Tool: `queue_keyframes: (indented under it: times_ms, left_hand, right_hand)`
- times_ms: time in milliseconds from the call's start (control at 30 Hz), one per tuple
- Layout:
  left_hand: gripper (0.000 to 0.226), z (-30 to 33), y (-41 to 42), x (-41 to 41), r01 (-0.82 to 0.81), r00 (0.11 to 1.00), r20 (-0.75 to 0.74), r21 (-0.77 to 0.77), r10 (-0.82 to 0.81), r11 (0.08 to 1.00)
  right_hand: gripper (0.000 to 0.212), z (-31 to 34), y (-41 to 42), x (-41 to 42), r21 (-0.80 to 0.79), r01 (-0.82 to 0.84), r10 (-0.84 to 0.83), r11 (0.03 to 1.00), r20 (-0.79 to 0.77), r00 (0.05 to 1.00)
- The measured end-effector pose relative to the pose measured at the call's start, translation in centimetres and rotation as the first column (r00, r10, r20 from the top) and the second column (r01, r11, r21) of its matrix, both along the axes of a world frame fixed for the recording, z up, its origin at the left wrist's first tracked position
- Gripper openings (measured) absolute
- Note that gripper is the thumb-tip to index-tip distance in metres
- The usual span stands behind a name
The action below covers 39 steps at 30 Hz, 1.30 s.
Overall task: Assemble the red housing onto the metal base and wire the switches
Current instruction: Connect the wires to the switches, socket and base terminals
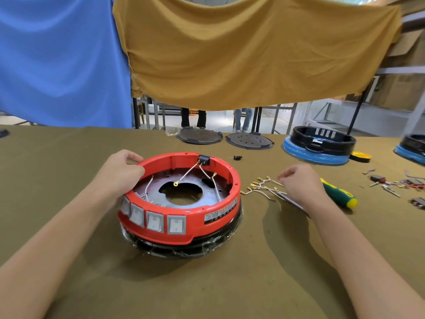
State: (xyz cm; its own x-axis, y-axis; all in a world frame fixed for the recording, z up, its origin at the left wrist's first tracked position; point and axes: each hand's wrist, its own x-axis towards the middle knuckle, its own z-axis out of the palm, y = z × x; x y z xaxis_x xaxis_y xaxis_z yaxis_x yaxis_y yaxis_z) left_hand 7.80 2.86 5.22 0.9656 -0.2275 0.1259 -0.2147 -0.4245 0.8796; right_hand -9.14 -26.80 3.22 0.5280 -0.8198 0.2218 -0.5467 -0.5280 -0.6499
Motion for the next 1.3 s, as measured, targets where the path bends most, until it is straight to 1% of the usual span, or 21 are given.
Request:
queue_keyframes:
  times_ms: [67, 200, 267, 367, 467, 500, 533, 600, 667, 700, 767, 800, 833, 867, 933, 1033, 1100, 1133, 1200, 1300]
  left_hand:
    - [0.031, 0.0, 0.0, 0.0, 0.003, 1.000, 0.001, -0.011, -0.003, 1.000]
    - [0.034, 0.0, -0.1, -0.1, 0.038, 0.999, -0.003, -0.010, -0.038, 0.999]
    - [0.037, 0.0, -0.2, -0.2, 0.054, 0.998, -0.017, -0.019, -0.055, 0.998]
    - [0.038, 0.0, -0.2, -0.2, 0.078, 0.997, -0.018, -0.011, -0.078, 0.997]
    - [0.040, 0.0, -0.2, -0.2, 0.090, 0.996, -0.019, -0.017, -0.091, 0.996]
    - [0.040, 0.0, -0.3, -0.2, 0.094, 0.995, -0.022, -0.022, -0.094, 0.995]
    - [0.040, 0.0, -0.3, -0.1, 0.097, 0.995, -0.024, -0.024, -0.097, 0.995]
    - [0.040, -0.1, -0.1, -0.1, 0.103, 0.994, -0.026, -0.027, -0.103, 0.994]
    - [0.041, 0.0, 0.0, -0.1, 0.118, 0.992, -0.030, -0.030, -0.119, 0.993]
    - [0.042, 0.1, 0.0, -0.1, 0.131, 0.991, -0.035, -0.031, -0.132, 0.991]
    - [0.045, 0.3, 0.2, -0.1, 0.168, 0.984, -0.045, -0.030, -0.170, 0.985]
    - [0.046, 0.3, 0.3, -0.1, 0.189, 0.980, -0.052, -0.032, -0.190, 0.982]
    - [0.046, 0.4, 0.4, -0.1, 0.208, 0.976, -0.059, -0.037, -0.210, 0.977]
    - [0.045, 0.5, 0.5, -0.1, 0.225, 0.971, -0.067, -0.047, -0.228, 0.973]
    - [0.042, 0.5, 0.8, -0.1, 0.253, 0.963, -0.072, -0.069, -0.258, 0.965]
    - [0.040, 0.6, 1.0, -0.2, 0.292, 0.950, -0.086, -0.101, -0.301, 0.951]
    - [0.040, 0.8, 1.0, -0.3, 0.335, 0.933, -0.102, -0.110, -0.346, 0.936]
    - [0.040, 0.8, 1.0, -0.4, 0.361, 0.922, -0.107, -0.099, -0.371, 0.927]
    - [0.041, 0.9, 0.9, -0.7, 0.402, 0.910, -0.097, -0.026, -0.403, 0.915]
    - [0.041, 0.9, 0.7, -0.9, 0.405, 0.914, -0.060, 0.071, -0.401, 0.912]
  right_hand:
    - [0.019, -0.3, 0.3, 0.3, -0.020, -0.046, 0.043, 0.999, -0.132, 0.990]
    - [0.019, -0.4, 0.2, 0.4, -0.080, -0.042, 0.019, 0.996, -0.262, 0.965]
    - [0.018, -0.6, 0.0, 0.3, -0.075, -0.043, 0.019, 0.996, -0.293, 0.956]
    - [0.013, -0.9, -0.3, 0.3, -0.008, -0.040, 0.036, 0.999, -0.247, 0.968]
    - [0.016, -0.8, -0.6, 0.2, 0.056, -0.031, 0.042, 0.998, -0.209, 0.977]
    - [0.016, -0.8, -0.5, 0.2, 0.086, -0.039, 0.052, 0.996, -0.160, 0.986]
    - [0.013, -0.7, -0.4, 0.2, 0.127, -0.061, 0.071, 0.990, -0.078, 0.994]
    - [0.008, -0.3, -0.1, 0.2, 0.206, -0.150, 0.116, 0.967, 0.169, 0.979]
    - [0.008, 0.5, 0.3, 0.2, 0.297, -0.318, 0.174, 0.900, 0.425, 0.888]
    - [0.009, 0.9, 0.5, 0.0, 0.359, -0.424, 0.185, 0.831, 0.542, 0.820]
    - [0.009, 1.6, 1.1, -0.2, 0.473, -0.631, 0.154, 0.614, 0.713, 0.684]
    - [0.009, 1.8, 1.5, -0.3, 0.508, -0.698, 0.139, 0.504, 0.750, 0.647]
    - [0.008, 2.0, 2.0, -0.3, 0.535, -0.738, 0.135, 0.411, 0.765, 0.630]
    - [0.008, 2.0, 2.5, -0.2, 0.551, -0.763, 0.135, 0.337, 0.774, 0.619]
    - [0.009, 2.1, 3.2, 0.0, 0.555, -0.796, 0.134, 0.239, 0.793, 0.594]
    - [0.011, 2.5, 3.9, -0.2, 0.538, -0.827, 0.115, 0.162, 0.822, 0.558]
    - [0.012, 2.7, 4.2, -0.3, 0.534, -0.833, 0.115, 0.147, 0.827, 0.550]
    - [0.011, 2.8, 4.5, -0.4, 0.532, -0.832, 0.136, 0.157, 0.823, 0.552]
    - [0.012, 2.8, 4.9, -0.3, 0.521, -0.830, 0.199, 0.200, 0.808, 0.555]
    - [0.013, 2.9, 5.3, -0.4, 0.477, -0.843, 0.298, 0.250, 0.790, 0.536]
